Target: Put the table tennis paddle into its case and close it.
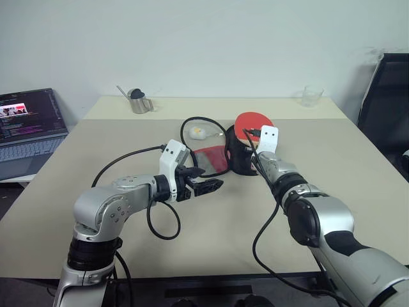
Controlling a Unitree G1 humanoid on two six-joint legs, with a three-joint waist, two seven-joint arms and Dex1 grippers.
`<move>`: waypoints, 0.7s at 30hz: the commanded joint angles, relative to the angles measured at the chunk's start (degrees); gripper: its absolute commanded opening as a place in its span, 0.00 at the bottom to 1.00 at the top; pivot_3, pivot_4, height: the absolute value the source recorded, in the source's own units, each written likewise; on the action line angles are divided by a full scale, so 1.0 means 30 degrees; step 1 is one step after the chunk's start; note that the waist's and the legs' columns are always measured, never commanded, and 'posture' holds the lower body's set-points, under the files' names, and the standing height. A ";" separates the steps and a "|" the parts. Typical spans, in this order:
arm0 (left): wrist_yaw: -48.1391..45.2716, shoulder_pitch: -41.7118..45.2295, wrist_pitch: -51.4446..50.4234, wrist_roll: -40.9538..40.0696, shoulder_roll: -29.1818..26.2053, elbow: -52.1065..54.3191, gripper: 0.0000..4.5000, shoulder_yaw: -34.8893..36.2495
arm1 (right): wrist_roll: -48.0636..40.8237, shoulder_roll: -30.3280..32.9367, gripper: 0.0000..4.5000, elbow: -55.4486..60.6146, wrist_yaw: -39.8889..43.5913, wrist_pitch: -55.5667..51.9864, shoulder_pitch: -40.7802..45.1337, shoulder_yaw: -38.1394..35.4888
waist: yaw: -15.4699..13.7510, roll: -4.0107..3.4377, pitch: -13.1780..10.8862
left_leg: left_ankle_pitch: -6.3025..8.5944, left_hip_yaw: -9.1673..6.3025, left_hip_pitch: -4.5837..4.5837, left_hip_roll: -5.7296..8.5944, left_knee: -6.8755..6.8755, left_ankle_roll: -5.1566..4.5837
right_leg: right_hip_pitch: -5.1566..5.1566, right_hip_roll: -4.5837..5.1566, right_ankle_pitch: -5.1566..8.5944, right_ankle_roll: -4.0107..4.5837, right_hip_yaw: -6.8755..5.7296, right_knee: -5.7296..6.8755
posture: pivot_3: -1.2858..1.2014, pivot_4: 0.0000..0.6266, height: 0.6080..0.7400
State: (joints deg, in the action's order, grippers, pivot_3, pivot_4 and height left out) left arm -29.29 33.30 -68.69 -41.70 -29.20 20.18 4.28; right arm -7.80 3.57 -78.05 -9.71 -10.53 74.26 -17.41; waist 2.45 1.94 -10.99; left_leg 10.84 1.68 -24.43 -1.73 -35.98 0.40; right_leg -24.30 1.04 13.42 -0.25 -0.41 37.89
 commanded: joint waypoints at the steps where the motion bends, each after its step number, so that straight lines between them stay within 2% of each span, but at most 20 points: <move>1: 0.0164 0.0114 -0.0212 -0.0515 -0.0217 0.0980 0.95 0.0565 | 0.0105 -0.0191 0.24 0.0520 -0.0083 0.0857 0.0285 -0.0123 | 0.0005 0.0000 0.0000 | 0.0000 -0.0002 0.0000 0.0000 0.0000 0.0000 | 0.0000 0.0000 0.0000 0.0000 -0.0002 0.0002 | 0.52 0.24 1.00; 21: 0.1151 -0.0199 -0.1132 -0.1203 -0.0133 0.1843 0.95 0.1143 | 0.0278 -0.0973 0.24 0.0331 -0.0266 0.0934 -0.0129 -0.0285 | 0.0020 0.0000 0.0000 | 0.0000 -0.0003 0.0003 -0.0001 -0.0006 0.0001 | 0.0002 -0.0001 0.0001 -0.0001 -0.0002 0.0004 | 0.52 0.24 1.00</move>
State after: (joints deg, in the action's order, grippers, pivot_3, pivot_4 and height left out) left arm -26.15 32.62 -72.06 -44.08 -29.51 23.05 6.18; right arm -7.56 0.99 -78.06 -10.24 -9.36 73.58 -18.16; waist 2.51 1.94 -10.99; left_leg 10.84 1.67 -24.42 -1.73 -36.00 0.40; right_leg -24.30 1.04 13.42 -0.26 -0.42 37.90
